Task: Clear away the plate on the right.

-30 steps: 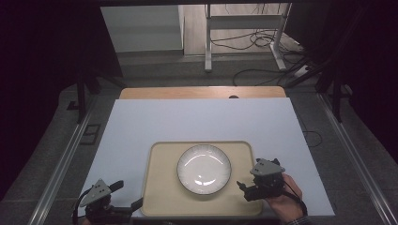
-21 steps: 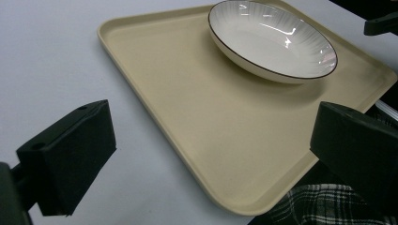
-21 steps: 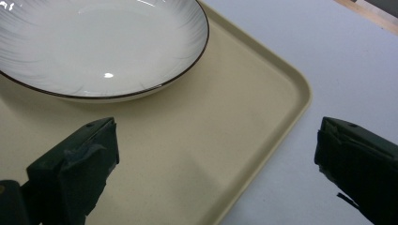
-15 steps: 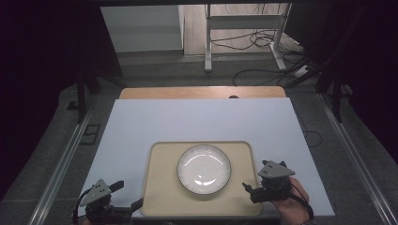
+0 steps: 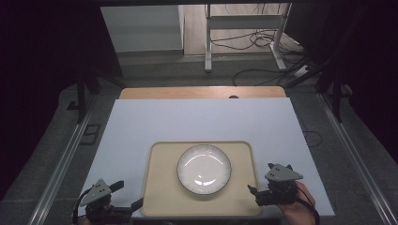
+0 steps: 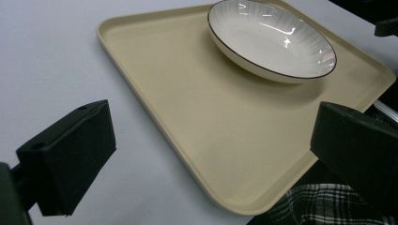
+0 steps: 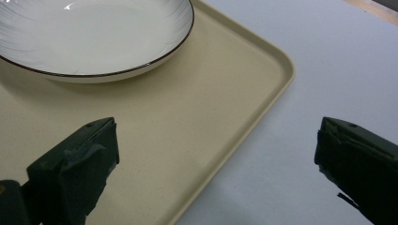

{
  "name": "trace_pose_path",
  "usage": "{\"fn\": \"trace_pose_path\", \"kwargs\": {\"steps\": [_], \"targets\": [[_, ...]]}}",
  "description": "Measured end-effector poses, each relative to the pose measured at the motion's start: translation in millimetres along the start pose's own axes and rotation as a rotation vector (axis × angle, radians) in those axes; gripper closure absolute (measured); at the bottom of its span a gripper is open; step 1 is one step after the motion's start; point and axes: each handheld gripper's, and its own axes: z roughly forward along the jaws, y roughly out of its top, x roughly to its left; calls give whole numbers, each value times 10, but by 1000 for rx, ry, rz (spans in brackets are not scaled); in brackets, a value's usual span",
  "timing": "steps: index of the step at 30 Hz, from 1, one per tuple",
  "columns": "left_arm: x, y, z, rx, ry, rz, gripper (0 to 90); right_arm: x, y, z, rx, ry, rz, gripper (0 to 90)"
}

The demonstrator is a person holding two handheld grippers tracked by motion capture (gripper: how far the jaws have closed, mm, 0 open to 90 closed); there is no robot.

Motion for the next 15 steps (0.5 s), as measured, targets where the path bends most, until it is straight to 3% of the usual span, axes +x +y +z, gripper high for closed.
{"fn": "trace_pose_path", "kwargs": {"steps": [15], "targets": [[2,0,0,1,0,-1,2,-40,-98,-137,-9,-20,41,8]]}}
